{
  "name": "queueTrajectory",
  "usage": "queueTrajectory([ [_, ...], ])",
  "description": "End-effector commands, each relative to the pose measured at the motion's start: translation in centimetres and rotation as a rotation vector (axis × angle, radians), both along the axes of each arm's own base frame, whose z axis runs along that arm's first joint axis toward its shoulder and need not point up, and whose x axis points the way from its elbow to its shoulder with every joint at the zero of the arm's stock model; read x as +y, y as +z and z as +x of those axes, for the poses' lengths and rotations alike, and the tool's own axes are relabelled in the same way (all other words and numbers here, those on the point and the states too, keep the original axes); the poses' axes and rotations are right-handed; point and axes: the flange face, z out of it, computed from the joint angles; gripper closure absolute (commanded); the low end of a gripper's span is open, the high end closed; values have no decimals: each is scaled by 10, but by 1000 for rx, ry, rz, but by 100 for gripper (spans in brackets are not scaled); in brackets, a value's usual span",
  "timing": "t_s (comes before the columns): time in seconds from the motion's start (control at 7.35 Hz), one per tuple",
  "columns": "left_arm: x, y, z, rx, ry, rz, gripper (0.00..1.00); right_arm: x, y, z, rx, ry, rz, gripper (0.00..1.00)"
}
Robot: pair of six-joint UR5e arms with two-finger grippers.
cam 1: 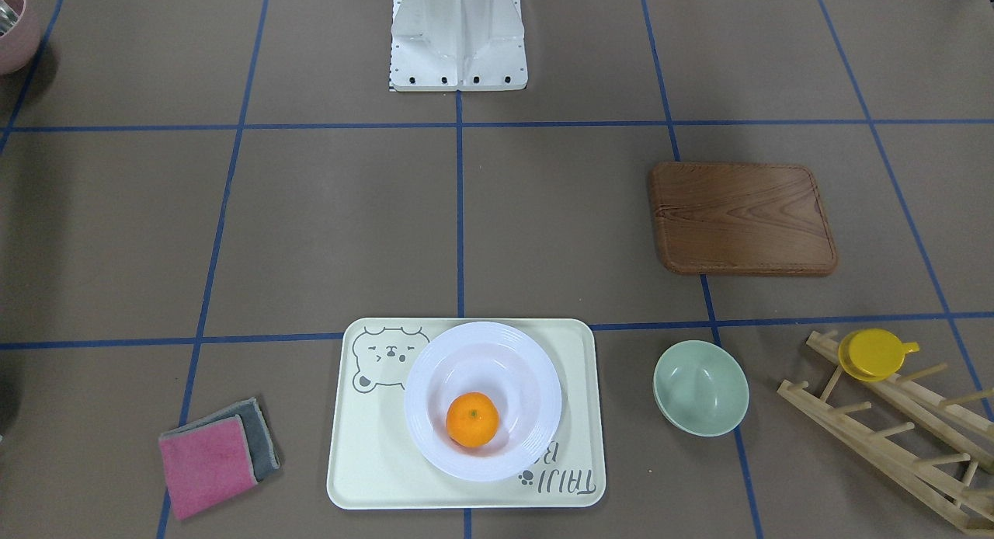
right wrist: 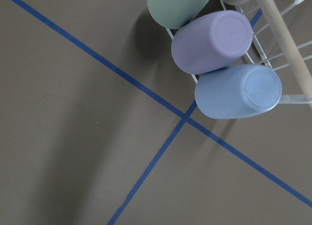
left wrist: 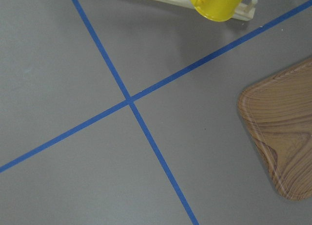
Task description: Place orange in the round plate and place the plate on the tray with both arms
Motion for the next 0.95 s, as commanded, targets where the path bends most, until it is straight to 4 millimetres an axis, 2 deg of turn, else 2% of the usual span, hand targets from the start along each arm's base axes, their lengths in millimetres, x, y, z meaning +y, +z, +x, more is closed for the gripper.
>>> queueTrajectory([
  [0.0,0,10,5,77,-18,-43,0,2,5,-3,-4,8,-22,0],
  [0.14,-2,5,5,78,-19,-30,0,2,5,-7,-14,21,-38,0],
  [0.82,-7,7,6,83,-17,30,0,3,3,-17,-70,15,-46,0],
])
